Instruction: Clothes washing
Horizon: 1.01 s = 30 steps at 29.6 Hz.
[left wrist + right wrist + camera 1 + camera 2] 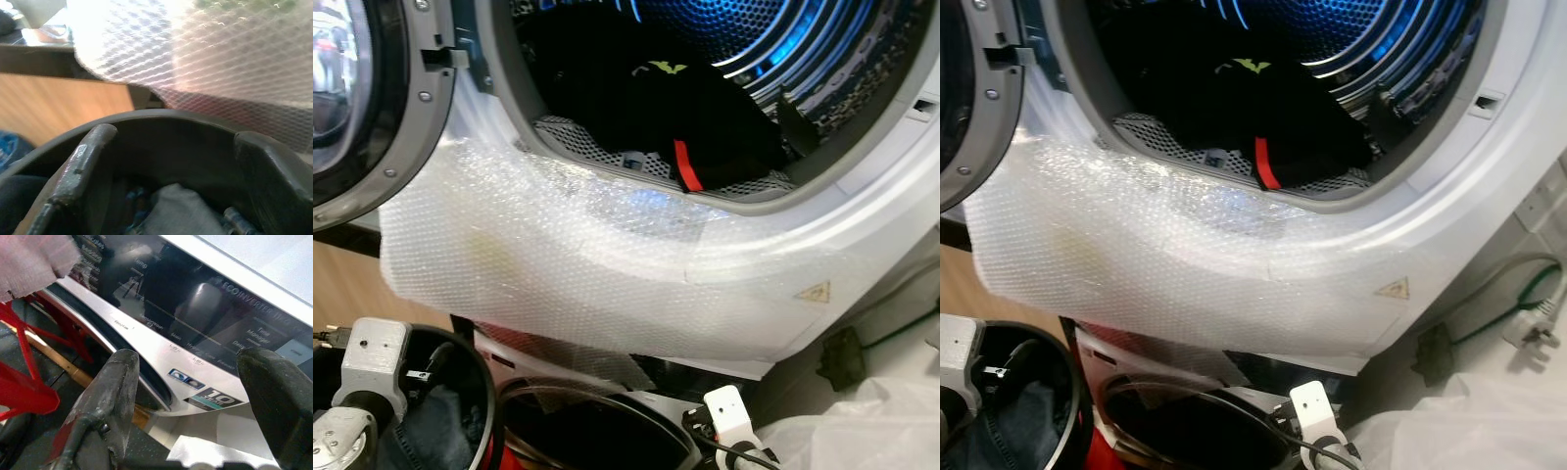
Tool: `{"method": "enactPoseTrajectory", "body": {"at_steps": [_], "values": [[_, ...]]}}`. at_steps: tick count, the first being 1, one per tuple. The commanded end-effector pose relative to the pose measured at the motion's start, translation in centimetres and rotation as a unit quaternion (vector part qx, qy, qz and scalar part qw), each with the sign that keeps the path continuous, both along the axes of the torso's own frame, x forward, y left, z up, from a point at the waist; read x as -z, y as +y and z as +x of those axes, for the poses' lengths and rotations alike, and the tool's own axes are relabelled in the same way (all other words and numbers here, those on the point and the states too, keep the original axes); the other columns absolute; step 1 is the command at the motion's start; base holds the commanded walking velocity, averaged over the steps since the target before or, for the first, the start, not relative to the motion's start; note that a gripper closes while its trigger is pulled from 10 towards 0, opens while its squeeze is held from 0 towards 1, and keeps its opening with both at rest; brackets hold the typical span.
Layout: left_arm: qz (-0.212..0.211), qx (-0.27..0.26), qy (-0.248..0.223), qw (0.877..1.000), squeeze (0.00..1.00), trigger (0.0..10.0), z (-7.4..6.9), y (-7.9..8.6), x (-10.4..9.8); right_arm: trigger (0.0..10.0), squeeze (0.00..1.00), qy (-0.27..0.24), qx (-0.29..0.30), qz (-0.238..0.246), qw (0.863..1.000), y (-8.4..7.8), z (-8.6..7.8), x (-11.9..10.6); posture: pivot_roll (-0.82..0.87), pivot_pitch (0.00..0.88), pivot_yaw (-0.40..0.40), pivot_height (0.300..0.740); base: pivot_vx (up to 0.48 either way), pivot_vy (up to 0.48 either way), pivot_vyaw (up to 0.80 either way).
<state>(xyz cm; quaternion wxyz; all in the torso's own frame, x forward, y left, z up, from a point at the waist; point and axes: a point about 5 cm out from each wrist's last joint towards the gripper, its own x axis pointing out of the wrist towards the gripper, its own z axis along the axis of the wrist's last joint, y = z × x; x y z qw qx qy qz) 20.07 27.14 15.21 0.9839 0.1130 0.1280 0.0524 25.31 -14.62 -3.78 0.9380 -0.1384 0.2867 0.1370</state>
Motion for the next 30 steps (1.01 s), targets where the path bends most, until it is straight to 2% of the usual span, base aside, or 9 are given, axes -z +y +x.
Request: {"method": "enactPoseTrajectory", "body": {"at_steps": [1, 5, 7, 9, 18, 20, 22, 25, 30], "values": [[0.015, -0.022, -0.014, 1.0, 1.0, 10.0, -0.6, 0.7, -1.6, 10.0, 0.0, 0.012, 0.0, -0.008, 1.0, -0.1, -0.1, 0.2, 0.3, 0.0, -0.132, 0.74, 0.0, 0.0, 0.0], [0.022, -0.05, -0.004, 0.999, 1.0, 10.0, -1.6, 1.8, -2.4, 10.0, 0.0, 0.014, -0.009, -0.006, 1.0, 0.4, -0.1, 0.2, 0.33, 0.0, -0.132, 0.74, 0.0, 0.0, 0.0], [0.053, -0.101, 0.01, 0.993, 1.0, 10.0, -2.1, 4.0, -2.7, 10.0, 0.0, 0.018, -0.011, -0.006, 1.0, 0.7, -0.2, 0.3, 0.35, 0.0, -0.138, 0.74, 0.0, 0.0, 0.0], [0.073, -0.112, 0.02, 0.991, 1.0, 10.0, -2.1, 4.7, -2.7, 10.0, 0.0, 0.022, -0.017, -0.006, 1.0, 0.8, -0.3, 0.4, 0.35, 0.0, -0.138, 0.74, 0.0, 0.0, 0.0], [-0.048, -0.131, -0.045, 0.989, 1.0, 10.0, 3.6, 2.6, 0.1, 10.0, 0.0, 0.023, -0.024, -0.012, 0.999, 0.6, -0.3, 0.4, 0.33, 0.0, -0.143, 0.74, 0.0, 0.0, 0.0], [-0.068, -0.141, -0.063, 0.986, 1.0, 10.0, 5.3, 2.2, 0.9, 10.0, 0.0, 0.023, -0.022, -0.016, 0.999, 0.2, -0.4, 0.5, 0.32, 0.0, -0.146, 0.74, 0.0, 0.0, 0.0], [-0.093, -0.186, -0.081, 0.975, 1.0, 10.0, 7.1, 2.0, 1.5, 10.0, 0.0, 0.023, -0.02, -0.019, 0.999, -0.1, -0.4, 0.5, 0.29, 0.0, -0.145, 0.74, 0.0, 0.0, 0.0], [-0.108, -0.221, -0.078, 0.966, 1.0, 10.0, 8.0, 1.6, 1.9, 10.0, 0.0, 0.022, -0.015, -0.02, 0.999, -0.5, -0.4, 0.5, 0.28, 0.0, -0.145, 0.74, 0.0, 0.0, 0.0], [-0.098, -0.225, -0.085, 0.966, 1.0, 10.0, 8.7, -1.4, 2.5, 10.0, 0.0, 0.015, 0.008, -0.021, 1.0, -1.4, -0.2, 0.3, 0.23, 0.0, -0.119, 0.74, 0.0, 0.0, 0.0]]}}
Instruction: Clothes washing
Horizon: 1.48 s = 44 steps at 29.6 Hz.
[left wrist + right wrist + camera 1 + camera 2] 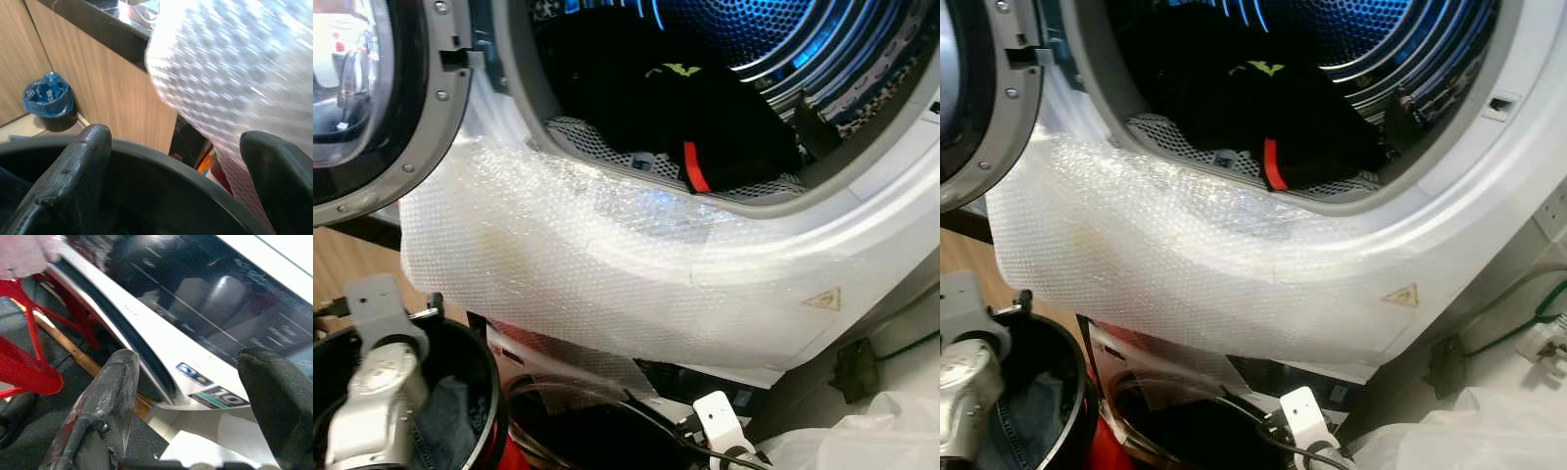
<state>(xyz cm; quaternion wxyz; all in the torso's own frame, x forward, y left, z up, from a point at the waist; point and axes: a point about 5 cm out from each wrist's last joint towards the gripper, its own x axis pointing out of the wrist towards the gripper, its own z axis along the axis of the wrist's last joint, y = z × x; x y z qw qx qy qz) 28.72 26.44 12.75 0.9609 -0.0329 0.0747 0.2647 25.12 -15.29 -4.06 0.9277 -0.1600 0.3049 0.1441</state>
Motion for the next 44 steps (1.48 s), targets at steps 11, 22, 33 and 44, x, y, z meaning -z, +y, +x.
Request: {"method": "enactPoseTrajectory", "body": {"at_steps": [11, 22, 33, 44], "values": [[0.055, -0.054, 0.011, 0.997, 1.0, 10.0, -3.4, -5.1, 1.9, 10.0, 0.0, 0.001, 0.032, -0.001, 0.999, -1.0, -0.8, 0.5, 0.23, 0.0, -0.102, 0.74, 0.0, 0.0, 0.0], [-0.036, -0.193, 0.098, 0.976, 0.0, 10.0, -5.0, -2.8, 7.5, 10.0, 0.0, -0.002, 0.023, -0.004, 1.0, -0.8, -0.4, 0.2, 0.22, 0.0, -0.116, 0.74, 0.0, 0.0, 0.0], [0.079, -0.237, 0.037, 0.968, 0.0, 10.0, -6.8, 2.6, 5.3, 10.0, 0.0, -0.009, 0.045, -0.01, 0.999, -2.0, -0.4, 0.1, 0.21, 0.0, -0.112, 0.74, 0.0, 0.0, 0.0], [0.047, -0.263, 0.053, 0.962, 0.0, 10.0, -8.0, 2.4, 6.2, 10.0, 0.0, -0.004, 0.042, -0.006, 0.999, -1.7, -0.7, 0.3, 0.22, 0.0, -0.115, 0.74, 0.0, 0.0, 0.0]]}}
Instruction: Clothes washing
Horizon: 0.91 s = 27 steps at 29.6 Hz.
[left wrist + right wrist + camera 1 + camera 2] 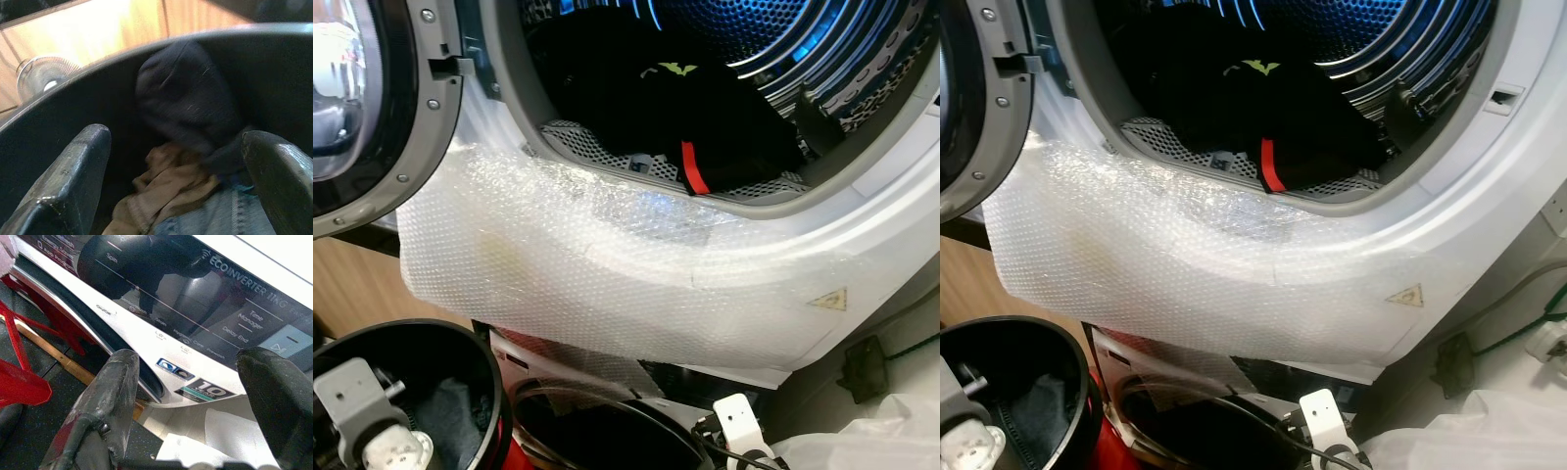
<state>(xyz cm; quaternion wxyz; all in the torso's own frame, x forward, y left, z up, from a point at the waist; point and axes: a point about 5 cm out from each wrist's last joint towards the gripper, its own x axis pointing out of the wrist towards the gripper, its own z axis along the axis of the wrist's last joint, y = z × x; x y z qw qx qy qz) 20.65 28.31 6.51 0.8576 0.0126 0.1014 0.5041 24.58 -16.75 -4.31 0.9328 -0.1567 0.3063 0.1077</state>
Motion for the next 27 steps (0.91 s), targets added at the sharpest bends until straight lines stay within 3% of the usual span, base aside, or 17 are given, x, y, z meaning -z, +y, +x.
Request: {"method": "enactPoseTrajectory", "body": {"at_steps": [1, 11, 27], "values": [[-0.001, -0.009, -0.005, 1.0, 0.0, 10.0, 0.5, 0.8, -0.2, 10.0, 0.0, 0.002, 0.003, 0.001, 1.0, -0.2, -0.1, 0.1, 0.22, 0.0, -0.12, 0.74, 0.0, 0.0, 0.0], [0.012, -0.026, 0.011, 1.0, 0.0, 10.0, 1.7, 4.3, 0.0, 10.0, 0.0, -0.006, 0.011, -0.008, 1.0, -1.3, 0.2, -0.3, 0.18, 0.0, -0.13, 0.74, 0.0, 0.0, 0.0], [-0.004, -0.012, -0.001, 1.0, 0.0, 10.0, 4.0, 5.6, 0.6, 10.0, 0.0, -0.008, 0.014, -0.016, 1.0, -2.6, -0.4, -0.2, 0.12, 0.0, -0.159, 0.74, 0.0, 0.0, 0.0]]}}
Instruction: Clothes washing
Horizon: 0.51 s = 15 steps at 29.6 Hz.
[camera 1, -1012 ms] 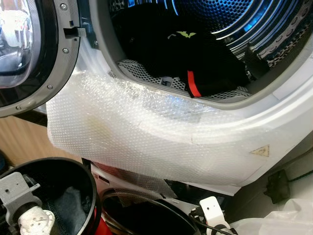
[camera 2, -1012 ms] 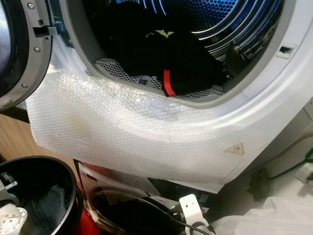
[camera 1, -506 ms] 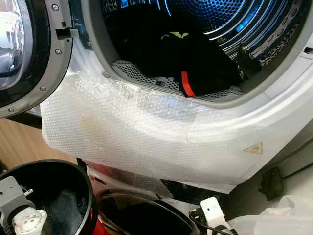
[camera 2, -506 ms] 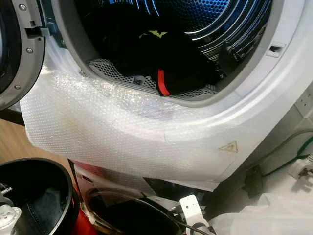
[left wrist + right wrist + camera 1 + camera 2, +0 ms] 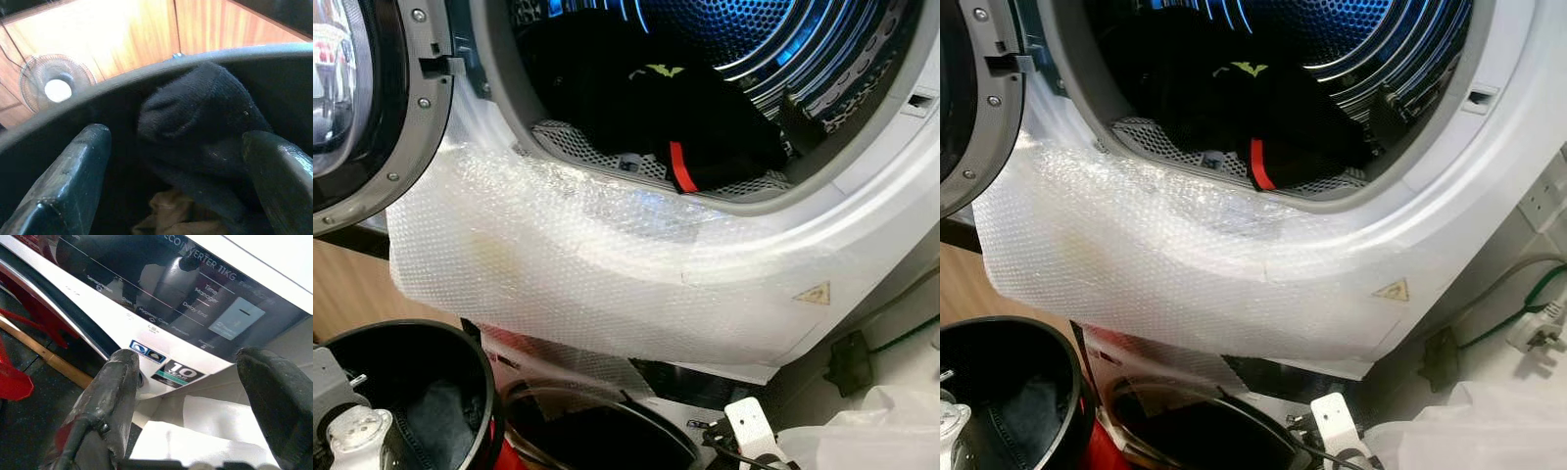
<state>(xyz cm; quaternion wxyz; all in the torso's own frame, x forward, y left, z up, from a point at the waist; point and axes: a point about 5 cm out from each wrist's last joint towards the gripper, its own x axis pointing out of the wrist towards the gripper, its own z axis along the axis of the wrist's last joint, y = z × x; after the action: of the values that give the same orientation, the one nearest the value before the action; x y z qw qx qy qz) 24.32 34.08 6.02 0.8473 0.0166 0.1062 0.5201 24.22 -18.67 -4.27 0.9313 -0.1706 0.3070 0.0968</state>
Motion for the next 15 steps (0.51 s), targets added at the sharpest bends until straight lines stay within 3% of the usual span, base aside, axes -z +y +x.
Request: {"method": "enactPoseTrajectory", "body": {"at_steps": [1, 14, 15], "values": [[-0.005, 0.013, -0.01, 1.0, 0.0, 10.0, 0.6, -0.2, -0.1, 10.0, 0.0, -0.007, 0.008, -0.001, 1.0, -0.7, 0.0, -0.2, 0.12, 0.0, -0.163, 0.74, 0.0, 0.0, 0.0], [-0.012, 0.029, -0.001, 1.0, 0.0, 10.0, 1.3, -0.7, 0.7, 10.0, 0.0, -0.01, -0.001, -0.007, 1.0, -1.2, -0.1, -0.3, 0.1, 0.0, -0.17, 0.74, 0.0, 0.0, 0.0], [-0.013, 0.028, -0.002, 1.0, 0.0, 7.0, 1.2, -0.8, 0.8, 10.0, 0.0, -0.01, -0.002, -0.007, 1.0, -1.2, -0.1, -0.3, 0.1, 0.0, -0.171, 0.74, 0.0, 0.0, 0.0]]}}
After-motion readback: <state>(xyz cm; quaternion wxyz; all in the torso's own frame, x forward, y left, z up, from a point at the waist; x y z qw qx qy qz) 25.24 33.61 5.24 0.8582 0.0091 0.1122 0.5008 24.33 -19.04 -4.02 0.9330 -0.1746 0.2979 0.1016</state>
